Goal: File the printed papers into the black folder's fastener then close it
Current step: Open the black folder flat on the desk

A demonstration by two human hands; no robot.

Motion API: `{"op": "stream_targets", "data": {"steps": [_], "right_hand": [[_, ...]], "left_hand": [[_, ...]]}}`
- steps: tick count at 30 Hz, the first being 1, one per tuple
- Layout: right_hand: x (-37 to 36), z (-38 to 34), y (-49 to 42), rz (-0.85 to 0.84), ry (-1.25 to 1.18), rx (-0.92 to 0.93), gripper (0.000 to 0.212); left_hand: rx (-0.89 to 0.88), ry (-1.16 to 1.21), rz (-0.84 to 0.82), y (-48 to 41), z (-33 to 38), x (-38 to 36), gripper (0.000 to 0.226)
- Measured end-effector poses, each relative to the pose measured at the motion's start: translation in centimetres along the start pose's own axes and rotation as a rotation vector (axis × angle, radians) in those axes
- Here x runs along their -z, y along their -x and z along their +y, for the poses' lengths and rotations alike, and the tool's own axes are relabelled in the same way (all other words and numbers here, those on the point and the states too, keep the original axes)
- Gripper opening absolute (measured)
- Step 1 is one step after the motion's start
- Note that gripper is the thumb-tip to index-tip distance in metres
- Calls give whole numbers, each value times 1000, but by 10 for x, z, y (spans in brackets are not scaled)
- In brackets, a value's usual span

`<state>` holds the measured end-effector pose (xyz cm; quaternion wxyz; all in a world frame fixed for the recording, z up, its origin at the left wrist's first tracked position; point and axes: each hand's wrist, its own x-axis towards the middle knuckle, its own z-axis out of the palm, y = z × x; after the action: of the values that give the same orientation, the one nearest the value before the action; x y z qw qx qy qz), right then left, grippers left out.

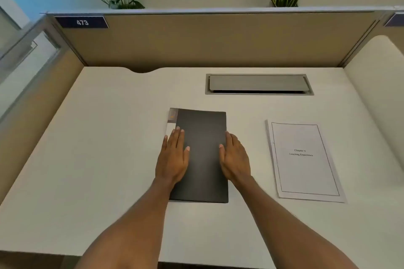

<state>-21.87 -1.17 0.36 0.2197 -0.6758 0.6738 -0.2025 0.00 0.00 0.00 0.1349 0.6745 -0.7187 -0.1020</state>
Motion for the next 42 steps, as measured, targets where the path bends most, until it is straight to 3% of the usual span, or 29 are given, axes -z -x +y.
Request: {"op": "stream_targets", "data": {"steps": [7,12,20,24,28,31,35,39,42], "right_hand": [[-25,4,18,-73,35,-71,62],[-38,2,27,-97,98,-25,60],[-45,1,37,-102,91,-47,60],[-45,5,40,-108,83,-60,61],[-45,9,42,-132,75,-51,61],[-40,10,40,-125,-3,-69,59],[-22,8,39,35,-258,-146,53],[-4,7,27,172,-618,-393,46],[-5,5,28,158,-424,-334,40]], "left_hand": [[-44,-65,-56,24,-19,-16,63],[-127,-61,-92,39,-22,-20,63],[-323,-195,-250,74,-41,-21,92],[-362,-217,-268,84,-49,-20,86],[-408,-231,-219,90,-49,-20,71],[-472,-231,-90,94,-47,-22,60],[-560,-205,69,100,-46,-22,44],[-589,-157,113,105,-48,-17,32],[-552,-35,125,110,-52,-11,33]]}}
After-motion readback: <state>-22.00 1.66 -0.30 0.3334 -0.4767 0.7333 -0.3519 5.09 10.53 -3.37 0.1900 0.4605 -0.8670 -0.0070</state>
